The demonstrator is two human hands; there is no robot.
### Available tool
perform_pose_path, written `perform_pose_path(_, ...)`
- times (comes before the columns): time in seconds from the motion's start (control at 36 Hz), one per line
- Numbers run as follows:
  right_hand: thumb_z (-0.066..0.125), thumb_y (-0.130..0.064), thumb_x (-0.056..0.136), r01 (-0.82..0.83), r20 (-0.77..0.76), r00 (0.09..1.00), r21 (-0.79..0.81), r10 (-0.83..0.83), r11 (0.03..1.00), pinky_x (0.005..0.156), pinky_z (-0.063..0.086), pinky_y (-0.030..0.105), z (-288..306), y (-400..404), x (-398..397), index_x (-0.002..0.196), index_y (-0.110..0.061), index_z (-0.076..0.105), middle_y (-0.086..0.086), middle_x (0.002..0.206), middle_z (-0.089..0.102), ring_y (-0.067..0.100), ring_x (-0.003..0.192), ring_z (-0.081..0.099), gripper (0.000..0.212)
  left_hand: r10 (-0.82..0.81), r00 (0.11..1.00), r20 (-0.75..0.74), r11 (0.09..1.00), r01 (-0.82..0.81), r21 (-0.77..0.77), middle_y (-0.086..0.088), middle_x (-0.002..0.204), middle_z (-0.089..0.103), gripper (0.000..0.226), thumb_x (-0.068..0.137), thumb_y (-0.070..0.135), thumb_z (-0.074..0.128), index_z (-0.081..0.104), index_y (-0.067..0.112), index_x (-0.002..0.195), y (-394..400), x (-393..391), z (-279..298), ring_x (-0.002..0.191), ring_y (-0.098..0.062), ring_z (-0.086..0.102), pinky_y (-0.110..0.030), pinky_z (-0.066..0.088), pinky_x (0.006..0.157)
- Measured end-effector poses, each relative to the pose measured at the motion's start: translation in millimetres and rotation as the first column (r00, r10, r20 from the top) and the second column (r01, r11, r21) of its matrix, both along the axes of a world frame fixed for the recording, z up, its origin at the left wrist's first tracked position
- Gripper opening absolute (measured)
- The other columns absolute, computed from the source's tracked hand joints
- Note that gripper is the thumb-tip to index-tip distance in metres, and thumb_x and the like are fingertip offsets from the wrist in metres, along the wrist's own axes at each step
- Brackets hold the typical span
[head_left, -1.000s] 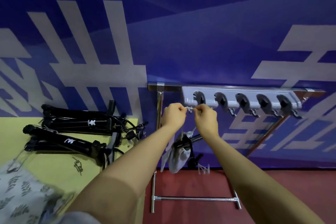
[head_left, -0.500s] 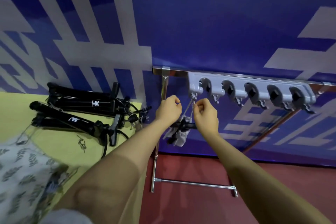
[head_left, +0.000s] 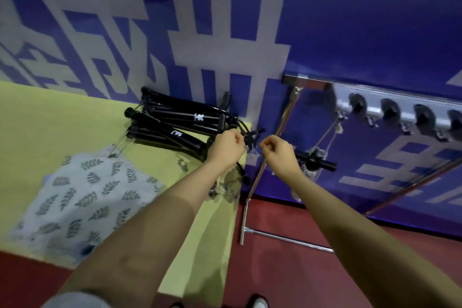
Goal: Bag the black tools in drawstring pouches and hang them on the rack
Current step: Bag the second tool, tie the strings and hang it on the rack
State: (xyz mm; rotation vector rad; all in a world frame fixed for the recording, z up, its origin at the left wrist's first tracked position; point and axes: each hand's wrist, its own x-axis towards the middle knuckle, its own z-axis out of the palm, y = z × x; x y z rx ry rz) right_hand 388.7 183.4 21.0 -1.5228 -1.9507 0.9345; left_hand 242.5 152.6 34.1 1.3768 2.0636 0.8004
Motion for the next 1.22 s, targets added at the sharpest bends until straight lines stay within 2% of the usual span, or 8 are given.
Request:
perform_pose_path(0.42, 0.052, -0.011, 0.09, -0.268, 0.053, 0.96, -0.118, 0.276, 0.956, 0.062, 0.049, 0.035, -43, -92, -169, 0.087, -0.016, 0.062, 0.006, 0.074, 0.063, 0.025, 0.071, 0.06, 0.011, 0.06, 0.998, -0.001, 0.983, -0.059, -0.171, 0.0, 0.081, 0.057, 0.007, 0.092, 0.01, 0.052, 0.057, 0.015, 0.09, -125, -184, -46, 0.079, -0.026, 0.06, -0.041, 0.057, 0.071)
perform_pose_path(0.53, 0.049, -0.01, 0.091, -0.377, 0.133, 0.906, -0.178, 0.401, 0.909, 0.075, 0.049, 0.036, -63, -109, -196, 0.106, -0.017, 0.063, 0.01, 0.099, 0.066, 0.025, 0.086, 0.059, 0.021, 0.019, 0.999, 0.049, 0.965, -0.005, -0.264, 0.003, 0.076, 0.059, 0.017, 0.09, 0.009, 0.057, 0.057, 0.018, 0.075, -148, -209, -61, 0.086, -0.022, 0.063, -0.041, 0.054, 0.086)
perform_pose_path(0.69, 0.047, -0.008, 0.088, -0.535, 0.462, 0.705, -0.152, 0.538, 0.831, 0.099, 0.037, 0.039, -88, -120, -213, 0.139, -0.026, 0.042, 0.009, 0.135, 0.042, 0.034, 0.116, 0.043, 0.054, -0.013, 1.0, -0.001, 0.959, 0.012, -0.282, -0.011, 0.103, 0.068, 0.014, 0.088, 0.011, 0.061, 0.065, 0.007, 0.101, -156, -211, -73, 0.095, -0.023, 0.063, -0.033, 0.052, 0.087)
perform_pose_path(0.83, 0.047, -0.016, 0.093, -0.472, 0.437, 0.777, -0.07, 0.452, 0.879, 0.095, 0.034, 0.034, -88, -115, -220, 0.125, -0.027, 0.061, 0.004, 0.128, 0.05, 0.029, 0.114, 0.047, 0.036, -0.123, 0.987, -0.101, 0.932, 0.08, -0.353, -0.007, 0.107, 0.061, 0.041, 0.082, 0.047, 0.063, 0.064, 0.011, 0.101, -156, -206, -76, 0.097, -0.022, 0.06, -0.034, 0.052, 0.081)
perform_pose_path(0.92, 0.049, -0.024, 0.094, -0.449, 0.393, 0.803, -0.096, 0.448, 0.888, 0.096, 0.03, 0.036, -83, -110, -220, 0.114, -0.026, 0.068, 0.001, 0.126, 0.053, 0.026, 0.116, 0.046, 0.028, -0.241, 0.946, -0.219, 0.9, 0.134, -0.414, -0.01, 0.116, 0.055, 0.059, 0.076, 0.064, 0.058, 0.063, 0.013, 0.104, -156, -205, -75, 0.111, -0.027, 0.05, -0.039, 0.047, 0.091)
perform_pose_path(1.06, 0.045, -0.031, 0.099, -0.416, 0.226, 0.882, -0.045, 0.415, 0.908, 0.091, 0.026, 0.033, -70, -109, -224, 0.096, -0.016, 0.063, -0.002, 0.108, 0.058, 0.022, 0.107, 0.051, 0.024, -0.202, 0.936, -0.288, 0.955, 0.123, -0.27, -0.013, 0.122, 0.05, 0.042, 0.091, 0.032, 0.053, 0.056, 0.008, 0.125, -153, -205, -62, 0.119, -0.03, 0.046, -0.04, 0.043, 0.099)
perform_pose_path(1.14, 0.041, -0.03, 0.101, -0.379, 0.151, 0.913, -0.021, 0.378, 0.925, 0.097, 0.034, 0.04, -58, -106, -231, 0.09, -0.01, 0.057, 0.004, 0.094, 0.062, 0.023, 0.093, 0.056, 0.028, -0.192, 0.933, -0.305, 0.979, 0.158, -0.133, -0.01, 0.114, 0.051, 0.035, 0.094, 0.021, 0.047, 0.055, 0.004, 0.123, -150, -210, -45, 0.105, -0.024, 0.053, -0.031, 0.044, 0.084)
perform_pose_path(1.22, 0.044, -0.033, 0.099, -0.352, 0.111, 0.932, 0.036, 0.346, 0.935, 0.087, 0.035, 0.038, -43, -102, -236, 0.083, -0.013, 0.052, 0.003, 0.083, 0.061, 0.022, 0.083, 0.056, 0.026, -0.179, 0.917, -0.356, 0.983, 0.183, -0.025, -0.006, 0.113, 0.053, 0.029, 0.095, 0.022, 0.044, 0.047, 0.009, 0.121, -148, -219, -28, 0.083, -0.018, 0.053, -0.023, 0.036, 0.064)
